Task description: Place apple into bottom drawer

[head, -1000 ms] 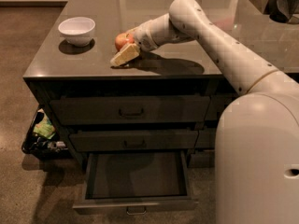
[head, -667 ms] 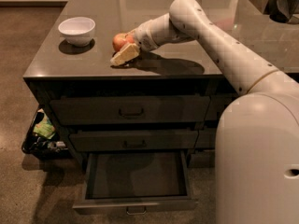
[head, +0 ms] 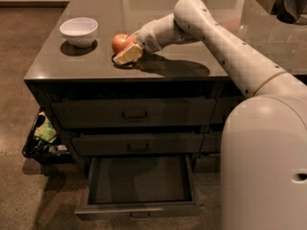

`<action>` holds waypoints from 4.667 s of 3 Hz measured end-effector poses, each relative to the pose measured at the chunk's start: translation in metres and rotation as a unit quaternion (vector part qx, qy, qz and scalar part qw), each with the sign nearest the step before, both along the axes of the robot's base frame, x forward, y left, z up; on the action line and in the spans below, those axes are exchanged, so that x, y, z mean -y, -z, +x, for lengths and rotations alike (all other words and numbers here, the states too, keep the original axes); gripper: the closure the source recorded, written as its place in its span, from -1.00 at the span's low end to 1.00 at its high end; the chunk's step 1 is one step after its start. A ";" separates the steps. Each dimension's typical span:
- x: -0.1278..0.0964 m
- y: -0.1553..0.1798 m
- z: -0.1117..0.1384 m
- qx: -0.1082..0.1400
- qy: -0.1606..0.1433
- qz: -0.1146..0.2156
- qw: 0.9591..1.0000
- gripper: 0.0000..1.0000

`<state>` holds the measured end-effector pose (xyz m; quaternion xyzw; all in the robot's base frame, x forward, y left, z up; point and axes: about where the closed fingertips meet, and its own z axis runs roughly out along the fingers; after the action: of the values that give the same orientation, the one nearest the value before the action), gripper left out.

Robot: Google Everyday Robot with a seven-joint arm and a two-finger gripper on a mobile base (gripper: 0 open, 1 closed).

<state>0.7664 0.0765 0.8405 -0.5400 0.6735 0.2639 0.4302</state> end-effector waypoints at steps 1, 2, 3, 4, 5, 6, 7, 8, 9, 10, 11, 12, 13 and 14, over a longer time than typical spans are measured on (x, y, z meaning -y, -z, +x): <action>0.000 0.000 0.000 0.000 0.000 0.000 1.000 1.00; 0.000 -0.002 0.000 0.000 0.000 0.000 1.000 1.00; 0.012 -0.023 -0.001 0.000 -0.022 -0.029 0.999 1.00; 0.029 -0.043 -0.007 0.004 -0.037 -0.053 0.998 1.00; 0.063 -0.074 -0.021 0.014 -0.044 -0.085 0.995 1.00; 0.088 -0.088 -0.032 0.018 -0.041 -0.100 0.994 1.00; 0.154 -0.124 -0.070 0.042 -0.021 -0.127 0.991 1.00; 0.148 -0.122 -0.068 0.041 -0.027 -0.131 0.990 1.00; 0.147 -0.121 -0.067 0.041 -0.028 -0.131 0.990 1.00; 0.162 -0.126 -0.082 0.039 -0.013 -0.140 0.989 1.00; 0.203 -0.147 -0.132 0.043 0.034 -0.158 0.986 1.00; 0.243 -0.159 -0.193 0.041 0.087 -0.174 0.980 1.00; 0.266 -0.157 -0.223 0.034 0.115 -0.179 0.977 1.00; 0.281 -0.134 -0.238 0.012 0.129 -0.168 0.977 1.00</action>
Offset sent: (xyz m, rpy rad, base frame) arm 0.0000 0.0000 0.0000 0.0000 0.0000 0.0000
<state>0.5286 -0.2047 0.9747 -0.5163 0.7671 0.0828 0.3718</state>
